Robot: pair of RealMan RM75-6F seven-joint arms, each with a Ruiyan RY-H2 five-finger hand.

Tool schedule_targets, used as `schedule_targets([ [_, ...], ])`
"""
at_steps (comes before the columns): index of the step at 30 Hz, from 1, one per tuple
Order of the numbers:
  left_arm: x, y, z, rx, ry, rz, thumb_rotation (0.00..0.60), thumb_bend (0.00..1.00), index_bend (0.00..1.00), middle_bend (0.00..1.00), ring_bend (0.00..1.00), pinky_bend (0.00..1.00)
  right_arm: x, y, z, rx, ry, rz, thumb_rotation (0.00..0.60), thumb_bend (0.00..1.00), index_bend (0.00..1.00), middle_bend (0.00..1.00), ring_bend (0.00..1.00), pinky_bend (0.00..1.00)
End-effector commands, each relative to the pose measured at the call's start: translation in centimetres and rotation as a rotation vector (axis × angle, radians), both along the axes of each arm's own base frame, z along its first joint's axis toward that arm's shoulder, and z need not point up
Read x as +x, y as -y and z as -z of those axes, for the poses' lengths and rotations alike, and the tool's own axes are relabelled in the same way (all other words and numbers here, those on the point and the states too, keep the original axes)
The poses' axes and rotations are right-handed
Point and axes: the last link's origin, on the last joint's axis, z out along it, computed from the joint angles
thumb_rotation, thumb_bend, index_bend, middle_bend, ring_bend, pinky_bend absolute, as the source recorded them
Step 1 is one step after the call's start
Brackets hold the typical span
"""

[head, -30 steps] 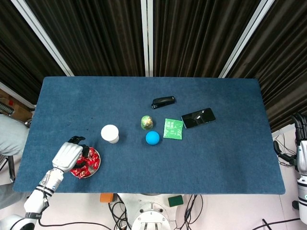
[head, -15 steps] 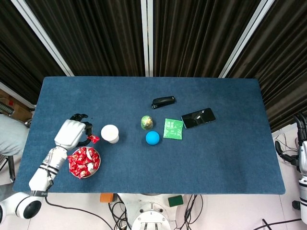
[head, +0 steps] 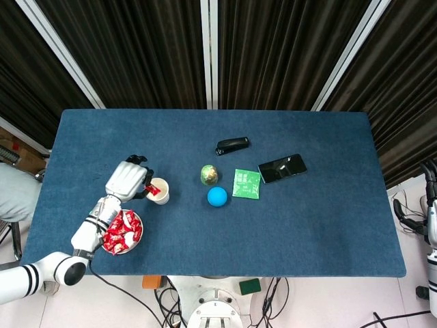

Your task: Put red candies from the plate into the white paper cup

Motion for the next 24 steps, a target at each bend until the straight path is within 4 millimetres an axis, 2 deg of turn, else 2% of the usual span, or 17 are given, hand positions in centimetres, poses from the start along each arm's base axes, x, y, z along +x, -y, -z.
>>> schedule_targets([
  [1, -0.10, -0.01, 0.35, -0.007, -0.014, 0.000, 0.600, 0.36, 0.65, 0.59, 0.21, 0.21, -0.01, -0.02, -0.04, -0.001, -0.001, 0.001, 0.600, 0.34, 0.00, 0.00, 0.00, 0.00],
  [9, -0.44, 0.13, 0.18, 0.002, -0.036, 0.011, 0.600, 0.36, 0.65, 0.59, 0.21, 0.21, 0.06, 0.00, 0.14, 0.006, -0.003, 0.001, 0.600, 0.34, 0.00, 0.00, 0.00, 0.00],
  [19, -0.40, 0.15, 0.33, -0.004, -0.051, 0.019, 0.600, 0.36, 0.49, 0.47, 0.20, 0.21, 0.09, 0.05, 0.22, 0.008, -0.007, 0.006, 0.600, 0.35, 0.00, 0.00, 0.00, 0.00],
  [24, -0.32, 0.16, 0.15, 0.000, -0.051, 0.024, 0.600, 0.36, 0.47, 0.46, 0.19, 0.21, 0.07, 0.12, 0.24, 0.009, -0.007, 0.008, 0.600, 0.35, 0.00, 0.00, 0.00, 0.00],
])
